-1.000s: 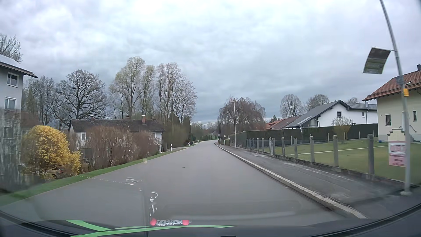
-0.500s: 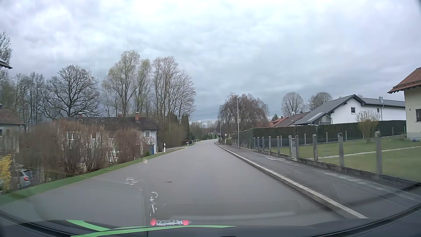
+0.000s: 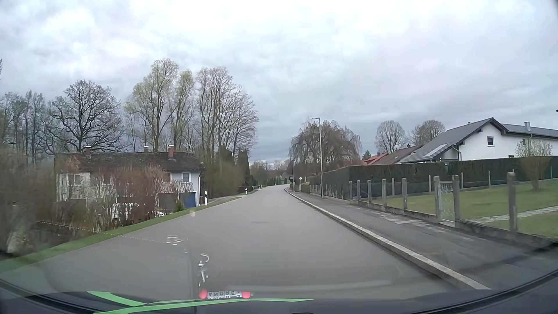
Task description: Follow the waypoints while adhering to traffic rules and regulations
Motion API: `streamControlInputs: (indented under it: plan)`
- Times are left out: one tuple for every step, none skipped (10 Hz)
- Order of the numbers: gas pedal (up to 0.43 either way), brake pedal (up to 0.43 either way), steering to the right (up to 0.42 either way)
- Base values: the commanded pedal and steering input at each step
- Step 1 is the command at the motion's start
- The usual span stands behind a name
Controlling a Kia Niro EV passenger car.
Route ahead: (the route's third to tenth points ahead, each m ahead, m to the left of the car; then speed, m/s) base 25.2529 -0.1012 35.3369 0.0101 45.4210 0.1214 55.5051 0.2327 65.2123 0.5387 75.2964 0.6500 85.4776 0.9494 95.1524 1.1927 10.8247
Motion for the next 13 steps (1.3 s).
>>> streamControlInputs:
  plan:
    - [0.079, 0.0, 0.0]
    - [0.079, 0.0, 0.0]
    - [0.079, 0.0, 0.0]
    - [0.079, 0.0, 0.0]
    - [0.079, 0.0, 0.0]
    - [0.079, 0.0, 0.0]
    - [0.079, 0.0, 0.0]
    - [0.079, 0.0, 0.0]
    - [0.079, 0.0, 0.0]
    - [0.079, 0.0, 0.0]
    - [0.079, 0.0, 0.0]
    - [0.079, 0.0, 0.0]
    - [0.079, 0.0, 0.0]
